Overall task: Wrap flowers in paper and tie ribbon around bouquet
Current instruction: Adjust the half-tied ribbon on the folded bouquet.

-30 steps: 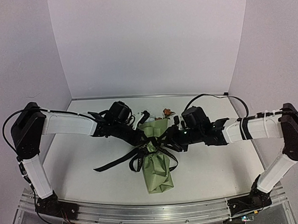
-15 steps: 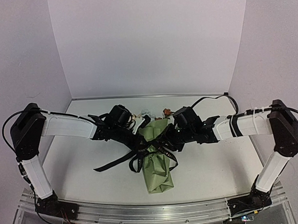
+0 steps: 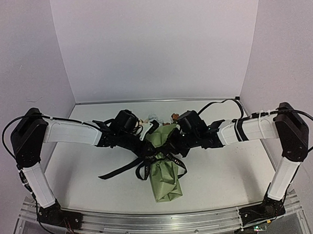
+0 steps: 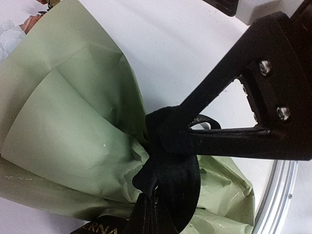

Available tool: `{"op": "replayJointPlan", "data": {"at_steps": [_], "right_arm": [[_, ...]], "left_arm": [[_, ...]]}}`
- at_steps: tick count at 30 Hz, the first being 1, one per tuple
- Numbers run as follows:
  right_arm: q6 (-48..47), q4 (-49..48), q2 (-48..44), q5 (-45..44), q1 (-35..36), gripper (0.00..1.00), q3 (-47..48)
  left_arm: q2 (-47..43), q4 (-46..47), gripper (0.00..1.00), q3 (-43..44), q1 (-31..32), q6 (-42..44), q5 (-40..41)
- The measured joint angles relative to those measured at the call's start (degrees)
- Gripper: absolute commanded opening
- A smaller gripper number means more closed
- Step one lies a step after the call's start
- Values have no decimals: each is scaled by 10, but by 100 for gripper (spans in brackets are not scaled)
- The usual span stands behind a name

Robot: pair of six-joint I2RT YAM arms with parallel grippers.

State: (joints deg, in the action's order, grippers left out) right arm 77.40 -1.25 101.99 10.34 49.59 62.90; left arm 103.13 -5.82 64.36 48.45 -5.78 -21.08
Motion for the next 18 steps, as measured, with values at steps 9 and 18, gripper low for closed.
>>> {"op": "replayJointPlan", "data": {"at_steps": [9, 18], "right_arm": [[-1, 0, 0, 0, 0, 0, -1], [-11, 7, -3, -3, 0, 0, -43]], "left_arm": [[0, 16, 0, -7, 0, -3, 9], [-3, 29, 0, -23, -7, -19, 21]]}}
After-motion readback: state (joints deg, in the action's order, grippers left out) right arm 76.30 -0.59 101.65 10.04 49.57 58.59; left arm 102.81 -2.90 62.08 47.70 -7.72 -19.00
